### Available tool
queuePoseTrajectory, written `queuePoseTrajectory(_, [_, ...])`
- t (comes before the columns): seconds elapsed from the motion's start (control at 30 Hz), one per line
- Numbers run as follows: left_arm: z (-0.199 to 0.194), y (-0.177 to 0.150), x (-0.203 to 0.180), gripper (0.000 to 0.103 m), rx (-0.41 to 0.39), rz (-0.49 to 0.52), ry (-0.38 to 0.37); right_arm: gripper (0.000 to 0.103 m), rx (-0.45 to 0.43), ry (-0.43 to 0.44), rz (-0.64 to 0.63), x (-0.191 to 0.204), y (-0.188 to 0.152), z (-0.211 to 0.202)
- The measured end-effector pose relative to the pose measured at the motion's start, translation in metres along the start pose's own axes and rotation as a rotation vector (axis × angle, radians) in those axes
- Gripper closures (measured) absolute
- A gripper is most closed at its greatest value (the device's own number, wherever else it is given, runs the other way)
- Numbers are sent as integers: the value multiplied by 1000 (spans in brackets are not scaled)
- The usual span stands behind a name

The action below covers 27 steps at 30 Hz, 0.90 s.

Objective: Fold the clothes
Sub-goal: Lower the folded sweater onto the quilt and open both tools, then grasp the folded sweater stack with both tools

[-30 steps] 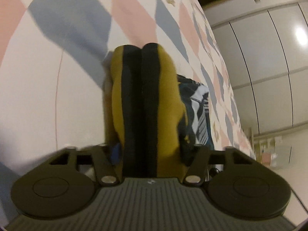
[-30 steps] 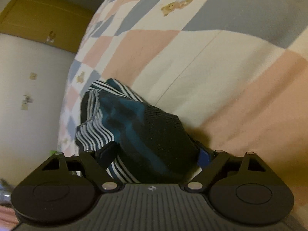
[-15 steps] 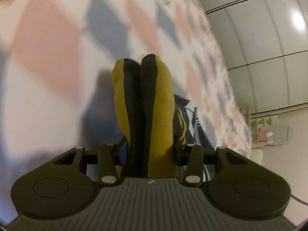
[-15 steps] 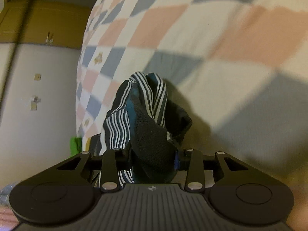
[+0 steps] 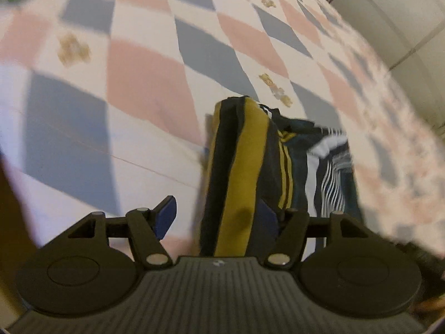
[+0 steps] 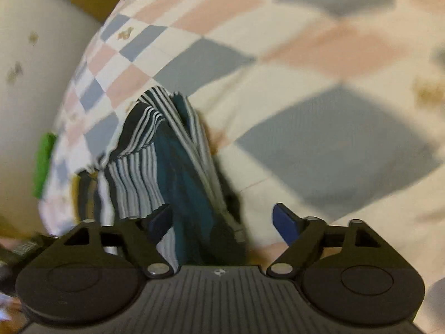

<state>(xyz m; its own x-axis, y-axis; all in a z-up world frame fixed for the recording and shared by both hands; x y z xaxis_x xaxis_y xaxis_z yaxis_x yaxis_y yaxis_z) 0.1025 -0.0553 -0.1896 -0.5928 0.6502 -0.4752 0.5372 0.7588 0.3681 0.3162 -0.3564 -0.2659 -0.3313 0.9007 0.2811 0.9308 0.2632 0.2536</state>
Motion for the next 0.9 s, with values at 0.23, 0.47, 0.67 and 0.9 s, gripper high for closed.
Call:
queuePoseTrajectory(0.23, [-65, -54, -80, 33, -10, 134, 146, 20, -40, 60, -149, 17, -23, -57])
queuePoseTrajectory(0.47, [-114, -95, -138, 33, -61, 192, 161, 20, -101, 142, -233, 30, -48, -130])
queuePoseTrajectory(0.67, [-142, -118, -166, 30, -99, 250, 176, 20, -154, 153, -275, 24, -67, -172])
queuePoseTrajectory(0.9, [-162, -131, -181, 29, -106, 300, 176, 20, -172, 174, -258, 16, -75, -189])
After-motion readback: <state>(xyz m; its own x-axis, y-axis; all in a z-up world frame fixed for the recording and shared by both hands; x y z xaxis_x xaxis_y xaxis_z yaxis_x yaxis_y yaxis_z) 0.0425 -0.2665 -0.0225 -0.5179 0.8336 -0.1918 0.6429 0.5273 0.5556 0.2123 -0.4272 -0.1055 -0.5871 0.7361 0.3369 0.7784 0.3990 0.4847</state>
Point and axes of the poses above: each gripper's, at about its wrist camera, not at the fingertips, and z roughly the way its jaws point, x to its left, y to its top, the point moved 5 cm from there along z, roughly the way its jaws point, and after that the axes turned 14 degrees about -y, right-handed, at the moved point
